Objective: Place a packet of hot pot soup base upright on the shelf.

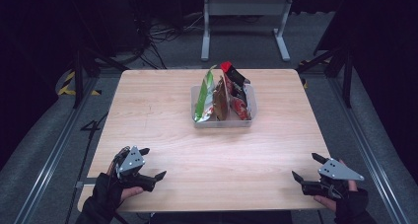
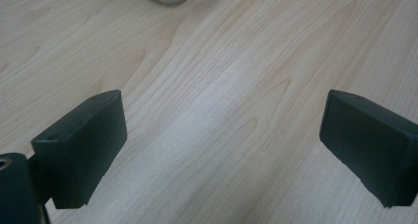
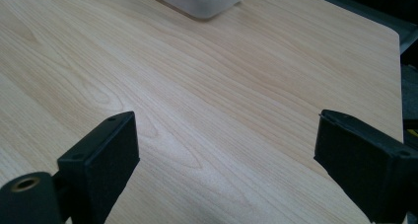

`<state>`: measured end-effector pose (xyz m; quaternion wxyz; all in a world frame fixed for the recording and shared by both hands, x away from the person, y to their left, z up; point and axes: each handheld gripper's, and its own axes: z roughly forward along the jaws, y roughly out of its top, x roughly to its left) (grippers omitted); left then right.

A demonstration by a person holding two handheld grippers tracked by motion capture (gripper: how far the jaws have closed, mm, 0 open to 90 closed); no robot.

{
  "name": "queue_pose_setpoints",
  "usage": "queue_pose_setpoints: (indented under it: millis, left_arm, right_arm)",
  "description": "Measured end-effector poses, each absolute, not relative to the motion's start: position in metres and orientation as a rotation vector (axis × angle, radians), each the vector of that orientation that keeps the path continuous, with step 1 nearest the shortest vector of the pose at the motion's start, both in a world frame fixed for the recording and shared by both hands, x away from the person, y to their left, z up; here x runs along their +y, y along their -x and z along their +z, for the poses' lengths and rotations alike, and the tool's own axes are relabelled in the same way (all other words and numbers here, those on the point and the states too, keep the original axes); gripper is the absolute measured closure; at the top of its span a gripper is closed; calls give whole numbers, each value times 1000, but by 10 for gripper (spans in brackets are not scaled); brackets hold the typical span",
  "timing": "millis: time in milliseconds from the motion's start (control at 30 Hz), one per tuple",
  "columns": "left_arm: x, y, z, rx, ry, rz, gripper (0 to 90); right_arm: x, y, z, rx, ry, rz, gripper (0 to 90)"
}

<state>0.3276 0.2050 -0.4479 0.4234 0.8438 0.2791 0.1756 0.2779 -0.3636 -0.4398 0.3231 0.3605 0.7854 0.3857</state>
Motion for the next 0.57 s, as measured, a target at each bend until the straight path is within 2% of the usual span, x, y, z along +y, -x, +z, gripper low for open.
queue_pose_setpoints:
  millis: [567]
  left_arm:
    - [205, -330, -449, 716, -2122, 441, 48]
  right_arm:
    - [-363, -280, -440, 2035, -953, 1008, 107]
